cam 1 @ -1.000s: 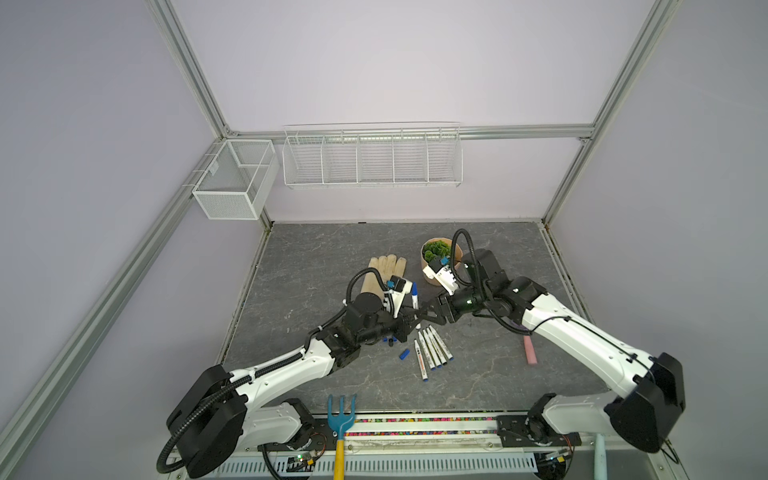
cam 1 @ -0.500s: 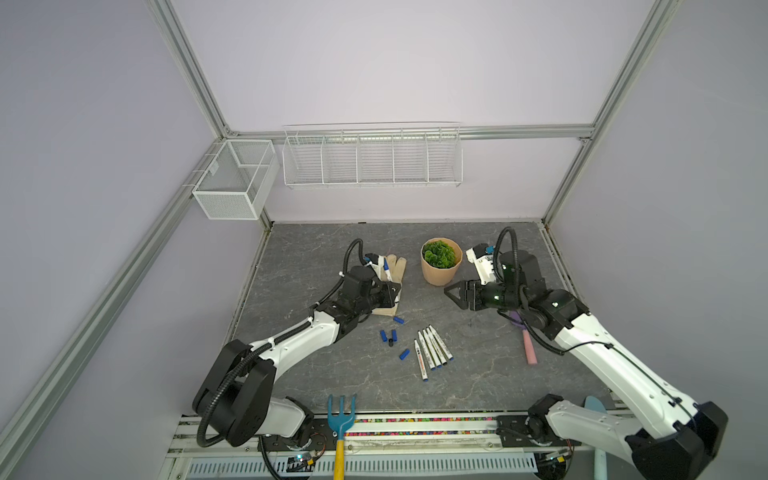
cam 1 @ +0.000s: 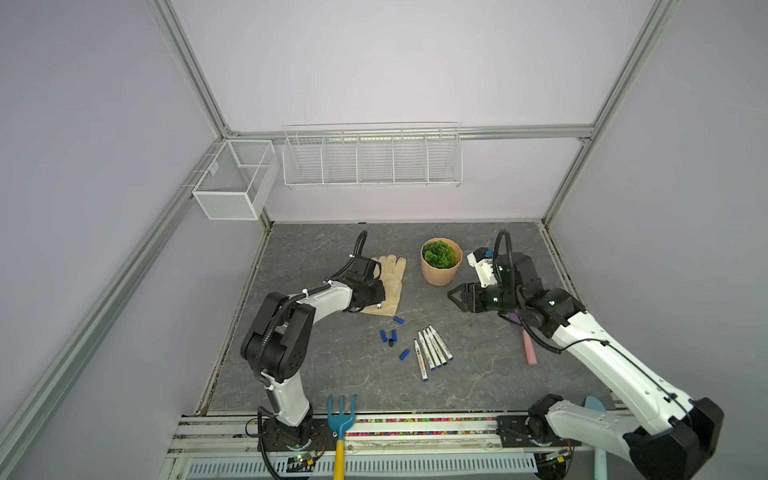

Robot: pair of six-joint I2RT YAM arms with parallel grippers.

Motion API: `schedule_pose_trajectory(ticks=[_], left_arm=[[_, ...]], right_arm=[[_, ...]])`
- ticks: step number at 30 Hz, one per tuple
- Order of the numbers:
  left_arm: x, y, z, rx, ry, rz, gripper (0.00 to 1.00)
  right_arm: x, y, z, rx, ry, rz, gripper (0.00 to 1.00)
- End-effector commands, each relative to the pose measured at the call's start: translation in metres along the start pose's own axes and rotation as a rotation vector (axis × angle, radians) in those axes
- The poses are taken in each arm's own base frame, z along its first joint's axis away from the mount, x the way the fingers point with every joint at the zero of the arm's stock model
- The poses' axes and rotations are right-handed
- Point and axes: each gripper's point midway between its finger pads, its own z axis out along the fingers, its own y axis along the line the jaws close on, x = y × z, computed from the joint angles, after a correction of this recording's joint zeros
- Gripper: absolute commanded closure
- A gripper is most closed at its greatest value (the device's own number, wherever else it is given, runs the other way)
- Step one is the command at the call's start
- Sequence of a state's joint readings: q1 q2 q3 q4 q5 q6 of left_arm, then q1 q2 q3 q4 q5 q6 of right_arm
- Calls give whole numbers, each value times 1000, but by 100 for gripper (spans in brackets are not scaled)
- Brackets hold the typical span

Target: Insert the pens into the pen caps

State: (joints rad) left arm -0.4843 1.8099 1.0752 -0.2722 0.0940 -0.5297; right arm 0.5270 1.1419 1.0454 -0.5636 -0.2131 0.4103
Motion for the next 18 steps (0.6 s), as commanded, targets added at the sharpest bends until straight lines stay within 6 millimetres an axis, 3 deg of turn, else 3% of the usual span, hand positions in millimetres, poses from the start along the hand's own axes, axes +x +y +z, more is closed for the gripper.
schedule_pose_trajectory(ticks=[1,4,9,13,18], left_arm=[[-5,8,-5,-78,16,22,69],[-8,9,-11,-88,7,31,60],[-9,-3,-27,-38,-15,40,57],[-3,-12,-29,23,7,40,69],[2,-4,-28,-23,39,33,66]], right_arm=[[22,-12,12,23,70,6,38],[29,-16,18,27,92,20,38],[44,-24,33,49,145,22,38],[54,-27,43,62,189,21,39],[62,-22,52,62,227,6,39]])
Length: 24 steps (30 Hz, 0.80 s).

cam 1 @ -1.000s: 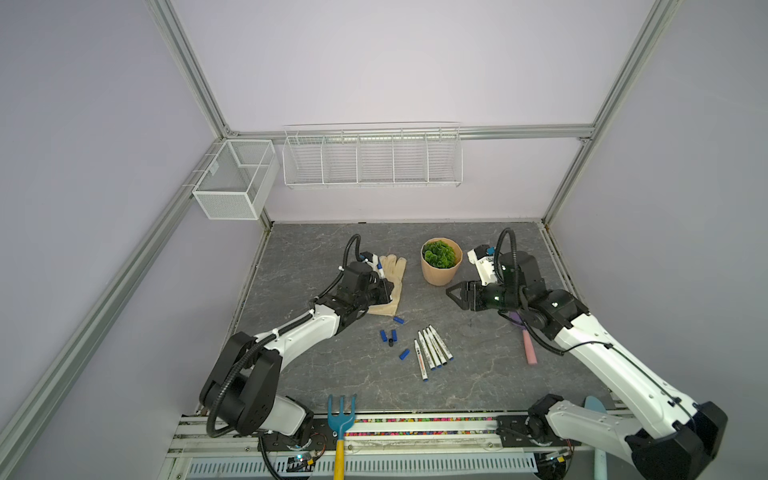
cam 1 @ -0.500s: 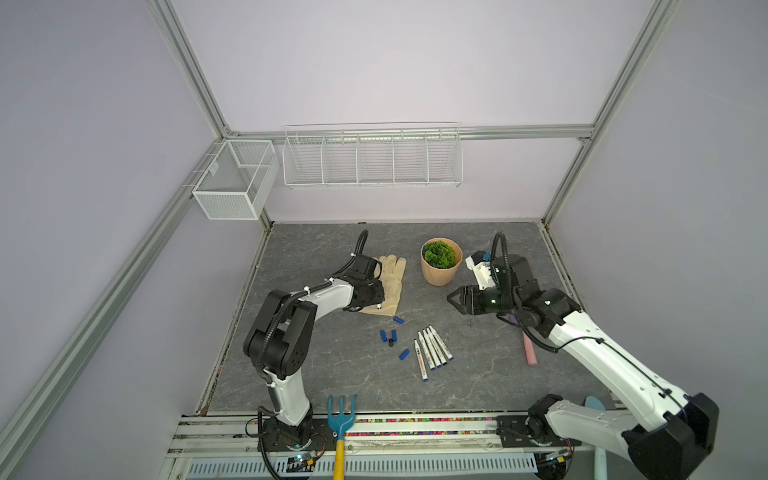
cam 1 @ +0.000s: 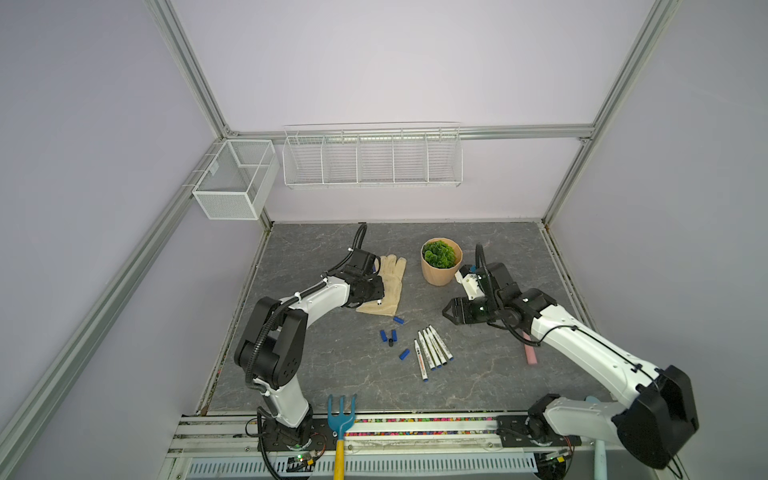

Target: Insert the pens into the pen caps

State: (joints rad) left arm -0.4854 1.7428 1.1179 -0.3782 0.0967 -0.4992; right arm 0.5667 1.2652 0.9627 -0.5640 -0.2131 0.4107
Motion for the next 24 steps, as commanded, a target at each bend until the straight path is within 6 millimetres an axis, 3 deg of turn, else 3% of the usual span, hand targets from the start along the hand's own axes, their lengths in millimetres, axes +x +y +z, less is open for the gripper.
schedule_pose_trajectory(ticks=[1,6,13,15,22,24], left_arm=[[10,8,-1,-48,45,3,68],[12,17,-7,-137,52,41,97],[19,9,-1,-131,86,76,100],[20,4,2,-99,90,69,93],[16,-5,7,-58,84,82,49],[12,-8,5,-43,61,78,43]], right_arm=[[9,0,9,11,35,-23,39],[12,1,15,28,58,-32,39],[11,2,18,37,71,-43,38],[11,2,17,41,70,-42,38],[13,0,15,54,71,-45,38],[14,0,14,54,72,-47,38]])
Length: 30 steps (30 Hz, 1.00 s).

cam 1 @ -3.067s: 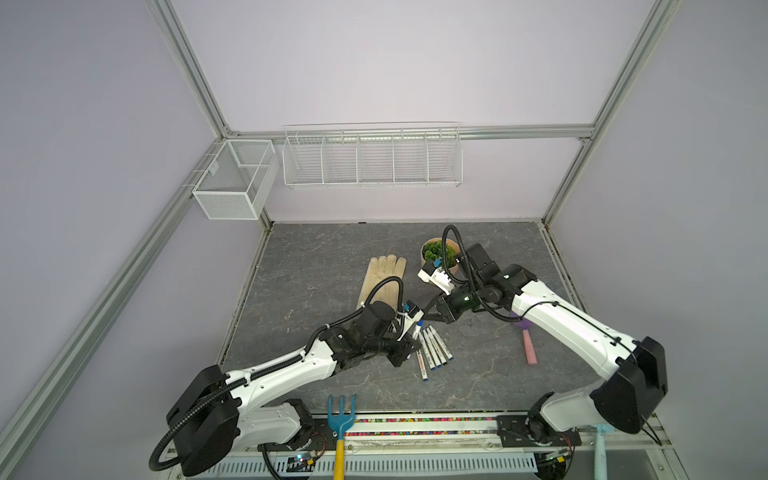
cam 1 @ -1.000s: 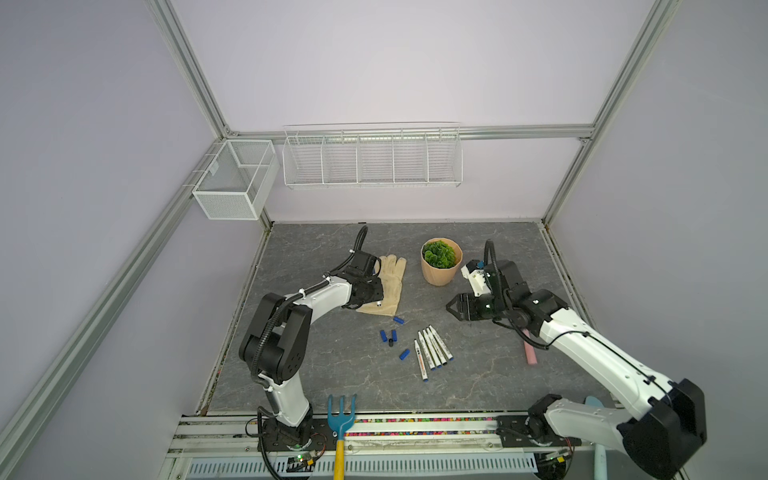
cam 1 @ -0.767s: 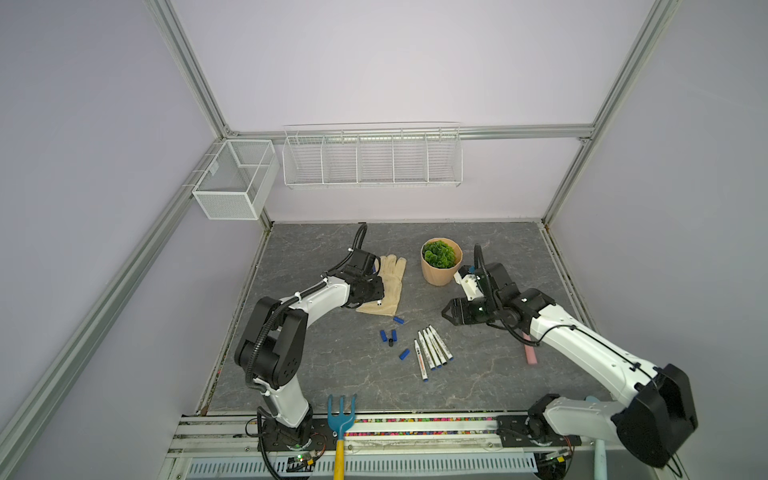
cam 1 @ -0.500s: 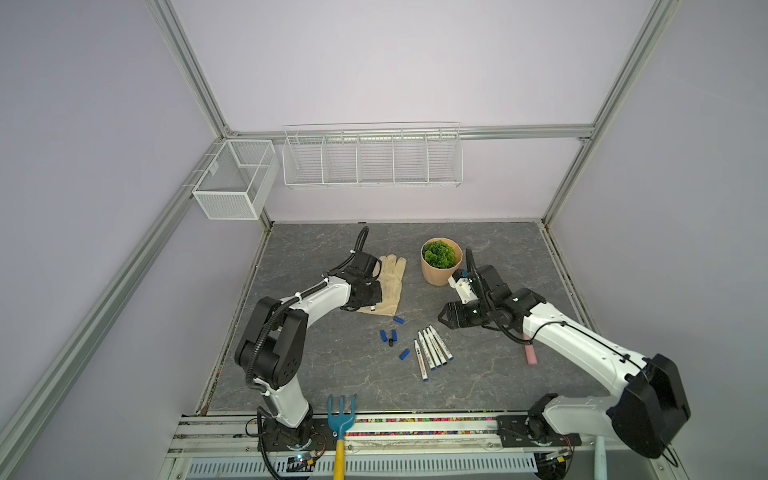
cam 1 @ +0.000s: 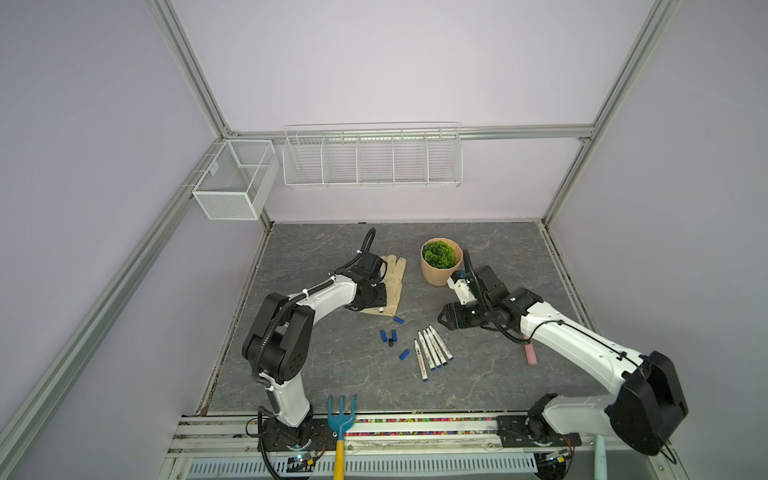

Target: Insert the pens into the pen caps

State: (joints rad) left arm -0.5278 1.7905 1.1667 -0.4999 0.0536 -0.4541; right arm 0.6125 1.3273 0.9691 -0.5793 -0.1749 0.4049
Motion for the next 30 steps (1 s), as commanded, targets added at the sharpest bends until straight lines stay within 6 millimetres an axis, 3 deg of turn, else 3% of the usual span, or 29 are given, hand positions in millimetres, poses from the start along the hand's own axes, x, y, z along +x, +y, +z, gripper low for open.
schedule_pose_trajectory(ticks=[1,4,8,10,18,22,30], left_arm=[[-13,-10,-6,37,-46,4,43],[-17,-13,-13,57,-80,10,52],[-13,-36,-30,184,-110,76,62],[-5,-46,-36,232,-103,107,77],[36,-82,-53,365,-93,168,96],[45,-104,-66,461,-137,175,100],[48,-132,-91,577,-204,207,100]], right_arm=[[1,0,-3,15,6,-22,38],[1,4,-4,-2,4,-33,39],[-6,11,-8,-30,-20,-40,38],[-12,16,-10,-49,-38,-43,38],[-53,49,-21,-185,-159,-33,37],[-69,64,-17,-247,-166,-16,37],[-80,84,-2,-343,-124,-1,39]])
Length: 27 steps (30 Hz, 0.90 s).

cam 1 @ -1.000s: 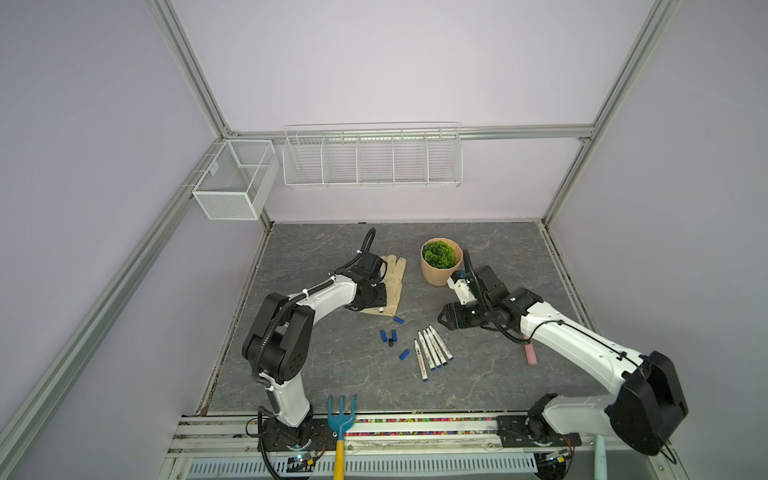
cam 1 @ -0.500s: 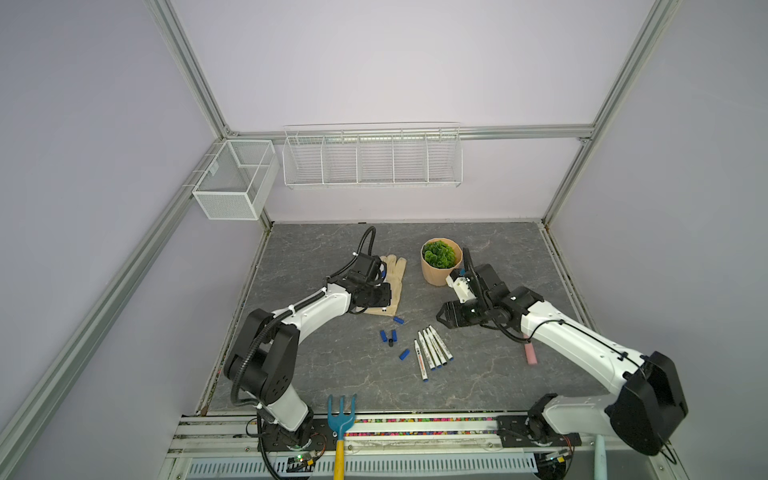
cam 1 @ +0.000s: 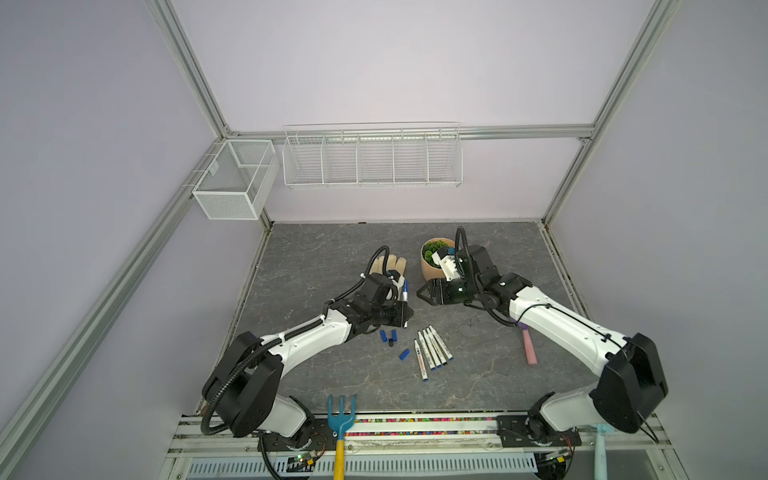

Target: Insert the pens into the pen caps

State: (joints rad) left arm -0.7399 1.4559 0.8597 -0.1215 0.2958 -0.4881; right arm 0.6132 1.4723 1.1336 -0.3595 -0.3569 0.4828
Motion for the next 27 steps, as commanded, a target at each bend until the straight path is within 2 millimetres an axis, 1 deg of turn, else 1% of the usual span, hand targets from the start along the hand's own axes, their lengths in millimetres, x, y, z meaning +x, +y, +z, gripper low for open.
schedule_pose_trajectory(ticks=[1,7,11,18,22,23,26,27], left_arm=[[-16,-20,-5,77,-66,11,100],[-17,-27,-2,106,-62,17,100],[-17,-32,-2,125,-64,23,100],[-19,-39,-8,172,-99,12,100],[-17,-35,-8,160,-108,-7,100],[-16,-33,-8,157,-108,-10,96],[-13,-30,-7,144,-107,-20,72],[-12,-29,-8,141,-108,-20,66]], right_arm=[[-7,22,5,-93,5,3,39],[-5,23,14,-104,16,8,44],[-4,22,19,-107,21,21,49],[-5,21,29,-122,18,45,67],[-5,19,30,-119,10,56,79],[-5,19,30,-117,7,57,82],[-5,12,26,-85,-3,68,86],[-6,9,24,-75,-8,77,87]])
